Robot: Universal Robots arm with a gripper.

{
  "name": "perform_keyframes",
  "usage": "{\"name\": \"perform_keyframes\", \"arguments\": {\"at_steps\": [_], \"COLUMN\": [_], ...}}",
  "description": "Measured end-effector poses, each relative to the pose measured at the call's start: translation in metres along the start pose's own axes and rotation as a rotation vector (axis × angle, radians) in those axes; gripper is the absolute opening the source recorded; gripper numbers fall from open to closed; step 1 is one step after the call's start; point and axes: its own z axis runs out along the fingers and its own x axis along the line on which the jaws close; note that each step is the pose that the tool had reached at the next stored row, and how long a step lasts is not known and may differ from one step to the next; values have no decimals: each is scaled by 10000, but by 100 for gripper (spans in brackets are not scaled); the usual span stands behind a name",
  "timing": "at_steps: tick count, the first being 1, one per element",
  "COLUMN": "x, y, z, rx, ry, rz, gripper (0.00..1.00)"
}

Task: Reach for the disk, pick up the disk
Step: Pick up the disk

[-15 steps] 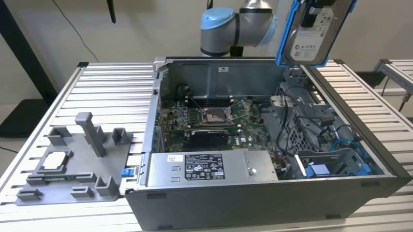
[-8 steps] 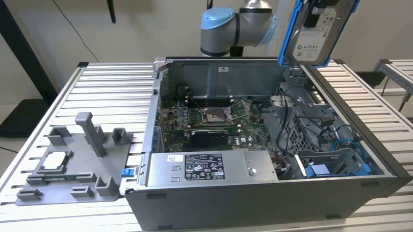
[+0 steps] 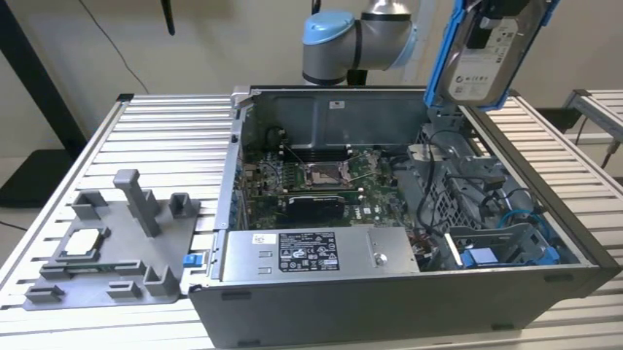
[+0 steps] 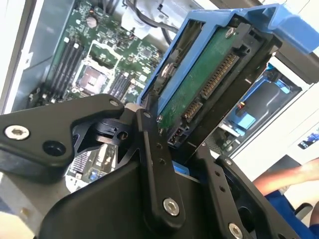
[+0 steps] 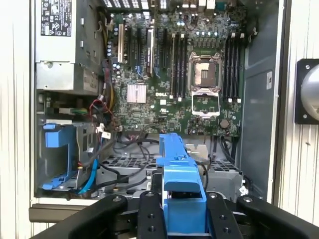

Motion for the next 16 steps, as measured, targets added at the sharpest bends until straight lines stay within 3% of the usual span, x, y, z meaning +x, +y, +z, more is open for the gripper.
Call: {"name": "perform_keyframes", "arguments": {"at_steps": [16], "x": [576], "y": [3], "z": [4], "rx": [0], "ry": [-1], "rz": [1], "gripper": [0]}}
